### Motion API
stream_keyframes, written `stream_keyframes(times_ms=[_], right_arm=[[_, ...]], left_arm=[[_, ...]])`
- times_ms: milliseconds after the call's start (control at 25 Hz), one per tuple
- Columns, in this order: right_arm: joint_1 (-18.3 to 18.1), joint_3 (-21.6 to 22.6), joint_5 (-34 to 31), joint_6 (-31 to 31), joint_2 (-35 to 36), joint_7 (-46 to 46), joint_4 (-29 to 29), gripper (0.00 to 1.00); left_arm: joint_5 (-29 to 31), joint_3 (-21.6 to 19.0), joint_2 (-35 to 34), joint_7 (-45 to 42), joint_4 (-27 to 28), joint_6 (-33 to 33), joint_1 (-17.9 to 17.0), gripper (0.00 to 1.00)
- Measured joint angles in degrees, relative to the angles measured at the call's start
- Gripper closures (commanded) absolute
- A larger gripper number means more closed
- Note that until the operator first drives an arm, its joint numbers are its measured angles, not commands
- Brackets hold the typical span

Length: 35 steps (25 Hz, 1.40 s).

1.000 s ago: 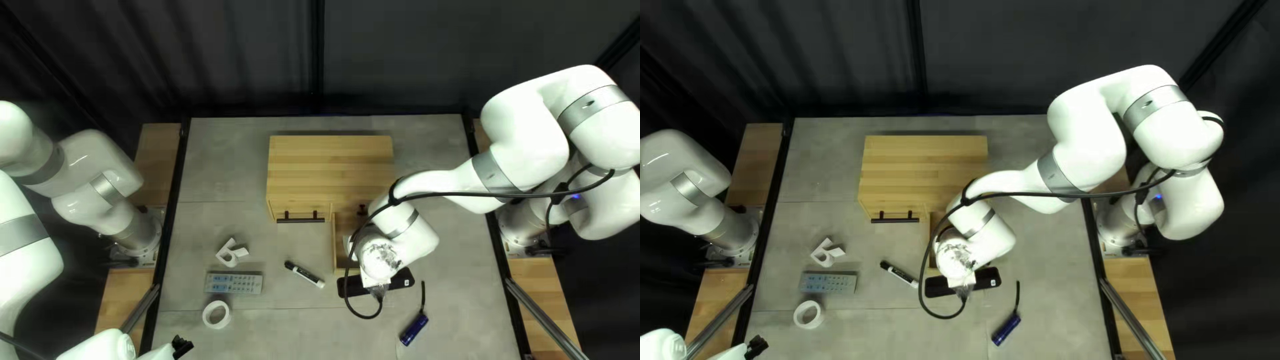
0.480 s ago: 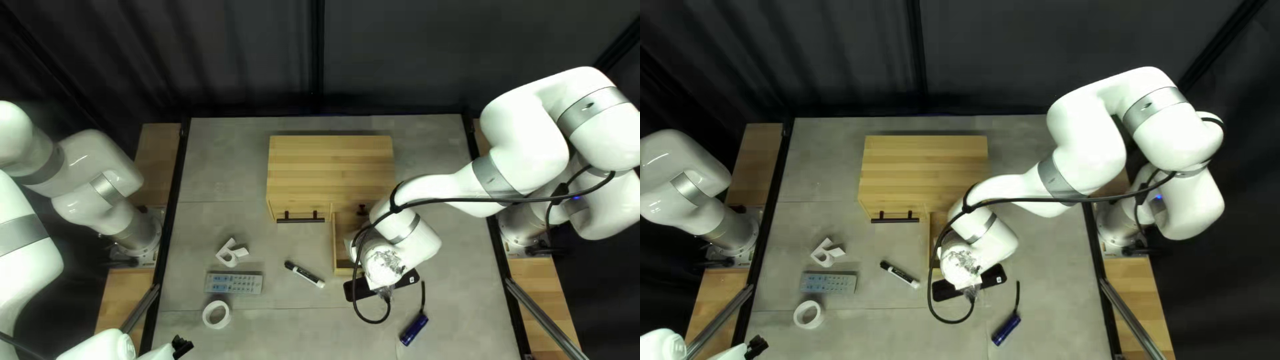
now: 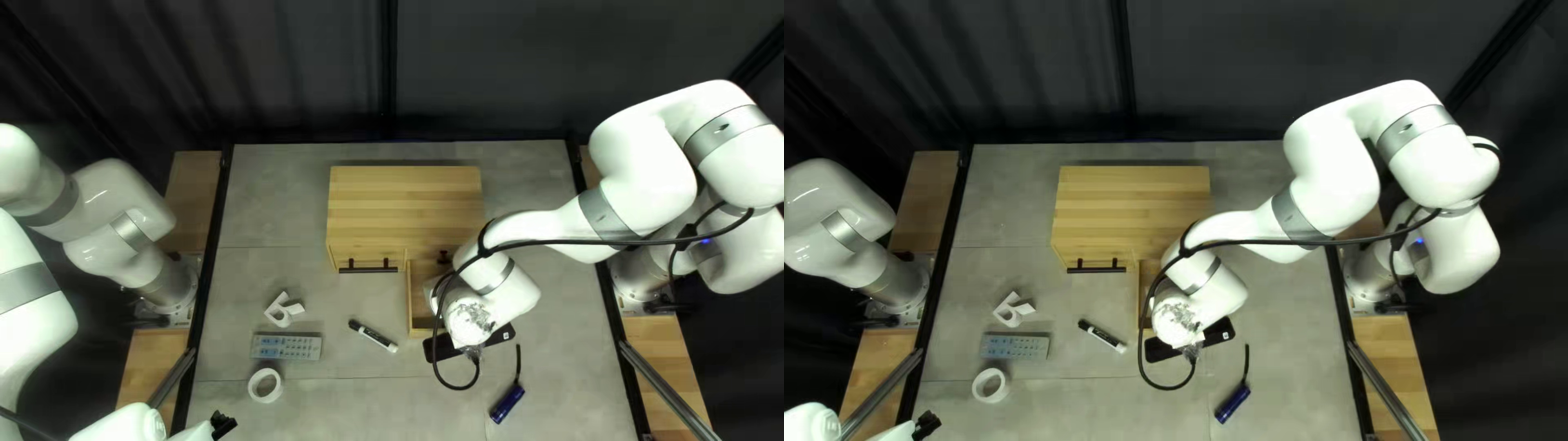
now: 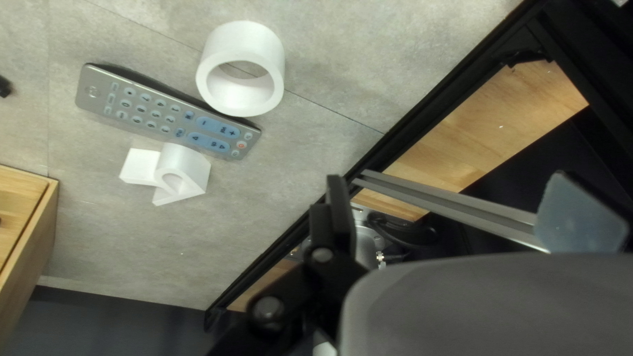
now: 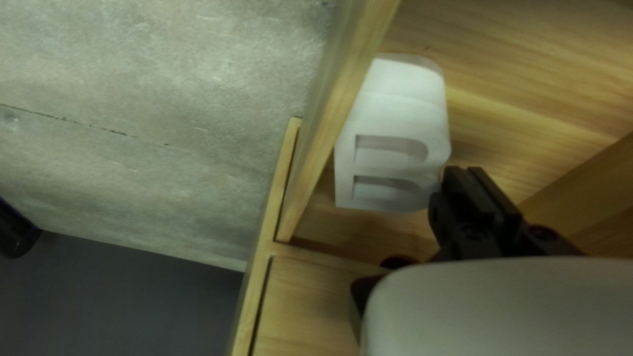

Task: Open drawers and place objects into drawer and close

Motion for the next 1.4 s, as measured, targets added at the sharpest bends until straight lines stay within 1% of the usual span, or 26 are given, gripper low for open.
stream_keyframes(times_ms=[280,560,920,1400], right_arm=[[0.3,0.3,0.7,2.1,-0.4,-0.7,0.8,0.98],[1.2,1.2,1.7,4.6,-0.5,-1.8,3.5,0.98],[1.3,2.3,4.8,3.8,-0.5,-2.5,4.3,0.98],[1.1,3.8,10.5,4.4,2.7,-4.2,7.9,0.98]], left_arm=[[0.0,0.0,0.0,0.0,0.0,0.0,0.0,0.0],[0.0,0.0,0.0,0.0,0.0,0.0,0.0,0.0],[0.0,0.0,0.0,0.0,0.0,0.0,0.0,0.0],[0.0,0.0,0.0,0.0,0.0,0.0,0.0,0.0]])
